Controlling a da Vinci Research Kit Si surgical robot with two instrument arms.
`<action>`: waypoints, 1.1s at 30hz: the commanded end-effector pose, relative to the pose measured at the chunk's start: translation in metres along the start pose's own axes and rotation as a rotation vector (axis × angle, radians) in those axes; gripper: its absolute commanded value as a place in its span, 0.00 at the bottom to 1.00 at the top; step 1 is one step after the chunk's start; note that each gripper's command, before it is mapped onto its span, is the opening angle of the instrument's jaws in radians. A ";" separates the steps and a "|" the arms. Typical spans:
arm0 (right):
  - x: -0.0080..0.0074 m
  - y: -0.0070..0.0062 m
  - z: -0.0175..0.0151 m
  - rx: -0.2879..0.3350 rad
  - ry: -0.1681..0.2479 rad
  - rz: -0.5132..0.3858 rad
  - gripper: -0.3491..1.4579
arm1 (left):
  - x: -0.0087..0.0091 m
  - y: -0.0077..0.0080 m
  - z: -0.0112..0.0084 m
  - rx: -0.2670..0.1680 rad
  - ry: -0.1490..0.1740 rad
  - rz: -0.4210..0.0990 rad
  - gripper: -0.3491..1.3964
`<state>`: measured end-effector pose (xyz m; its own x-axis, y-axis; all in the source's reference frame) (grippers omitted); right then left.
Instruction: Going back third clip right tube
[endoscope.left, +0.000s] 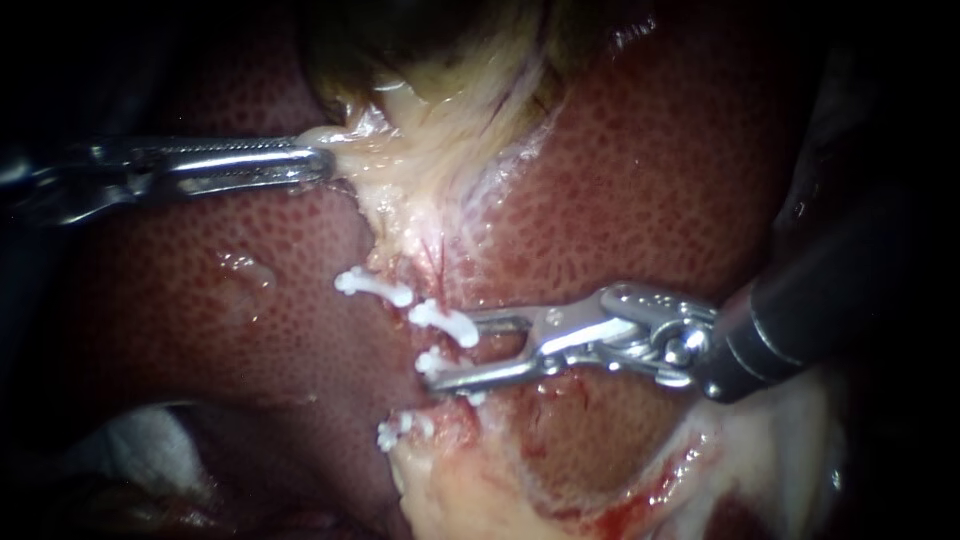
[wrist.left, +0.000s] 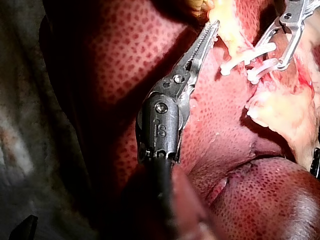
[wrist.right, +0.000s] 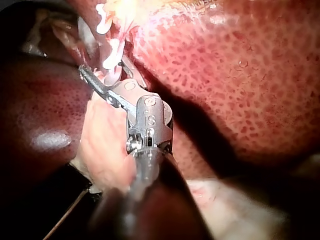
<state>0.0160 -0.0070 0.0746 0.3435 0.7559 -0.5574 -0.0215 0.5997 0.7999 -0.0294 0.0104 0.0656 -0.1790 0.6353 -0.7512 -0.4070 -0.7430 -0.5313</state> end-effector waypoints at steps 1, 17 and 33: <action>0.0002 0.0005 -0.0001 -0.023 0.009 0.002 0.47 | 0.0000 0.0000 0.0000 0.000 0.000 0.000 0.00; 0.0009 0.0030 -0.0063 -0.087 0.027 -0.036 0.47 | 0.0000 0.0000 0.0000 0.000 0.000 0.000 0.00; 0.0049 -0.0024 -0.0142 -0.040 0.005 -0.235 0.47 | 0.0000 0.0000 -0.0001 0.000 0.000 0.000 0.00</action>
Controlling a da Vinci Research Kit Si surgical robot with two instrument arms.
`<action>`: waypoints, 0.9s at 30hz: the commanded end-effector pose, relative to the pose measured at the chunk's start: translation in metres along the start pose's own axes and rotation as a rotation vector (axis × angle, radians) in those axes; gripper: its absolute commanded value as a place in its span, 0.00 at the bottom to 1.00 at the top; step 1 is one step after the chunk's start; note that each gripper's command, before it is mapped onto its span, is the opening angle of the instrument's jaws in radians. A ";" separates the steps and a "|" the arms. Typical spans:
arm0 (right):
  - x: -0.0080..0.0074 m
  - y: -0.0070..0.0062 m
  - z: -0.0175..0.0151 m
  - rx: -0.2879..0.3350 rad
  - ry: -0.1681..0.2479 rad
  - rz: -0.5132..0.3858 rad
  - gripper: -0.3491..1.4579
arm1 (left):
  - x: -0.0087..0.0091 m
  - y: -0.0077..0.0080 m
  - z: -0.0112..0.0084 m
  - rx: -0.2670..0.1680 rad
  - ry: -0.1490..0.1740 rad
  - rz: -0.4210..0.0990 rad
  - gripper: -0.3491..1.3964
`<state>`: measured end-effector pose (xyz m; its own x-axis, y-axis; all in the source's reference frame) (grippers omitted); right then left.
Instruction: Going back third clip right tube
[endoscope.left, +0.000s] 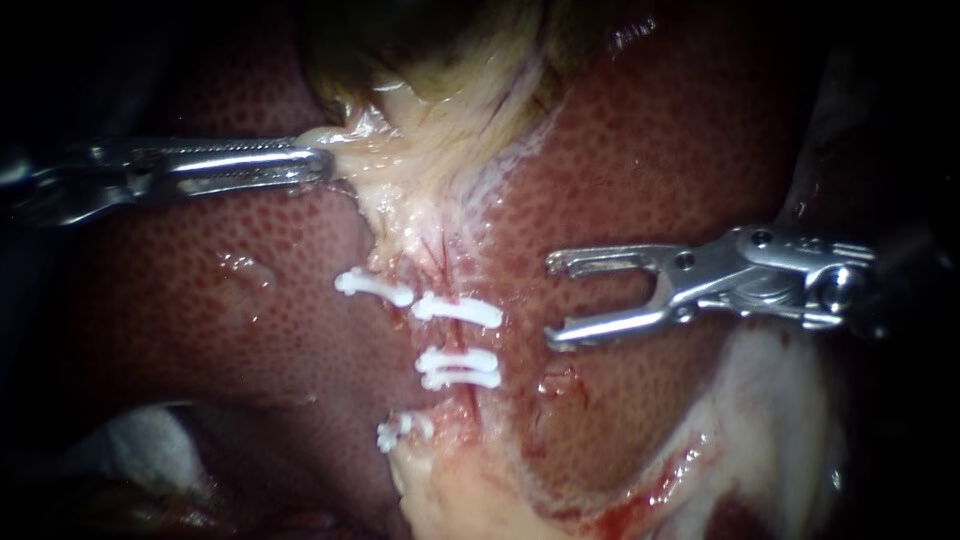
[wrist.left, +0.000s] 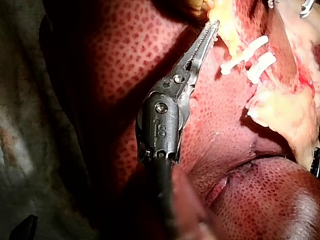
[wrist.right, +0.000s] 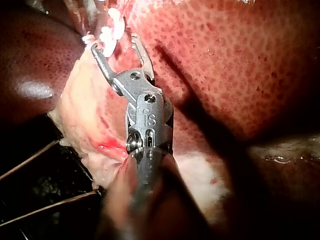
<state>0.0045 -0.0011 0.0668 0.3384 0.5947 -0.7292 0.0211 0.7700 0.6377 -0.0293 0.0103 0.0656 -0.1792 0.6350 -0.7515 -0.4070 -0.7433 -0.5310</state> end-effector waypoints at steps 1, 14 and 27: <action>0.0001 -0.0001 -0.0003 0.002 0.000 -0.004 0.47 | 0.0000 0.0000 0.0000 0.000 0.000 0.000 0.00; 0.0002 -0.0006 -0.0011 0.008 -0.001 -0.010 0.47 | -0.0020 0.0017 0.0034 -0.018 -0.006 0.013 0.00; 0.0002 -0.0007 -0.0010 0.008 -0.001 -0.011 0.47 | -0.0051 0.0035 0.0099 -0.051 -0.055 0.036 0.00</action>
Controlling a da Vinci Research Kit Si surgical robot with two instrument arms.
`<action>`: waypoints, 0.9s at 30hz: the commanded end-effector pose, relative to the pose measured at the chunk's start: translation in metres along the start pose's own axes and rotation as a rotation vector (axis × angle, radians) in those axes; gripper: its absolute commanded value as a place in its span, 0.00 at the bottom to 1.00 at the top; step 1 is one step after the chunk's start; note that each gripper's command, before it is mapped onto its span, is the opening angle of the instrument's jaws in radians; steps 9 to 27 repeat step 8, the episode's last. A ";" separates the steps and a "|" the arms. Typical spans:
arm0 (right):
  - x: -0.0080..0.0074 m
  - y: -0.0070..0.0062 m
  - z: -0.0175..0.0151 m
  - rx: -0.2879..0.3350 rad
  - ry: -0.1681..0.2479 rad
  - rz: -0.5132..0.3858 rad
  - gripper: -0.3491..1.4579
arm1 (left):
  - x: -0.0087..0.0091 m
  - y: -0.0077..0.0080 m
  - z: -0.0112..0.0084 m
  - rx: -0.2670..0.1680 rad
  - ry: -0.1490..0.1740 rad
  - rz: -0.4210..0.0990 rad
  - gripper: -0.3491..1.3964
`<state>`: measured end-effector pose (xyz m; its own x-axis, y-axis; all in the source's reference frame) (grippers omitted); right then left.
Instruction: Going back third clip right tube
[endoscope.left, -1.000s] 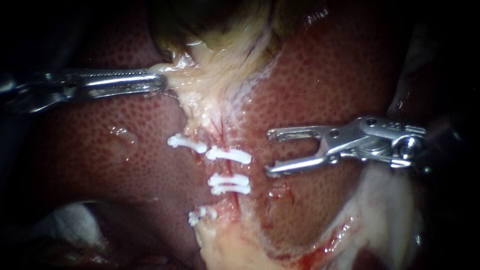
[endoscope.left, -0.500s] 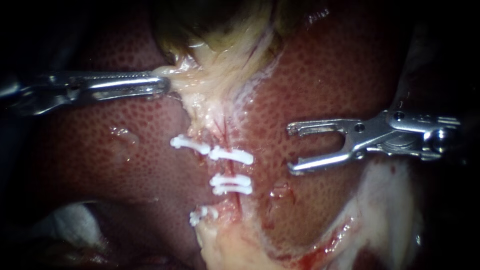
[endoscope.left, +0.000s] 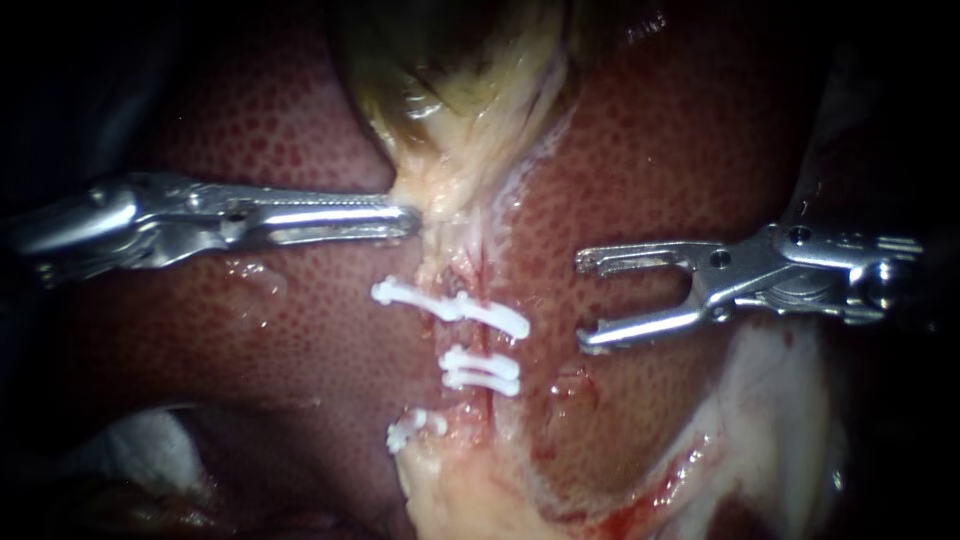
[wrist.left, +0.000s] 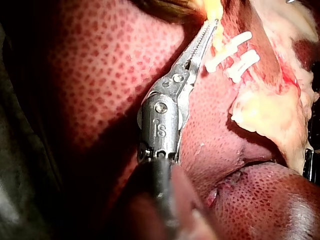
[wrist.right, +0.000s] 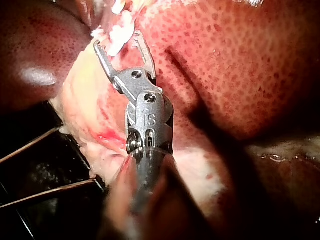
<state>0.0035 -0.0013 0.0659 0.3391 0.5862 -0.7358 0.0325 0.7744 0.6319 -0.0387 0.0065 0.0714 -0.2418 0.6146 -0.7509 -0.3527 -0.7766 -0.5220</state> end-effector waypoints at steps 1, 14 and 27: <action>0.0000 0.0000 0.0000 0.000 0.000 0.000 0.47 | -0.0001 -0.0001 0.0001 -0.001 -0.002 -0.002 0.00; 0.0000 0.0000 0.0001 0.000 0.000 0.000 0.47 | -0.0002 -0.0003 0.0001 -0.003 -0.002 -0.002 0.00; 0.0000 0.0000 0.0001 0.000 0.000 0.000 0.47 | -0.0002 -0.0003 0.0001 -0.003 -0.002 -0.002 0.00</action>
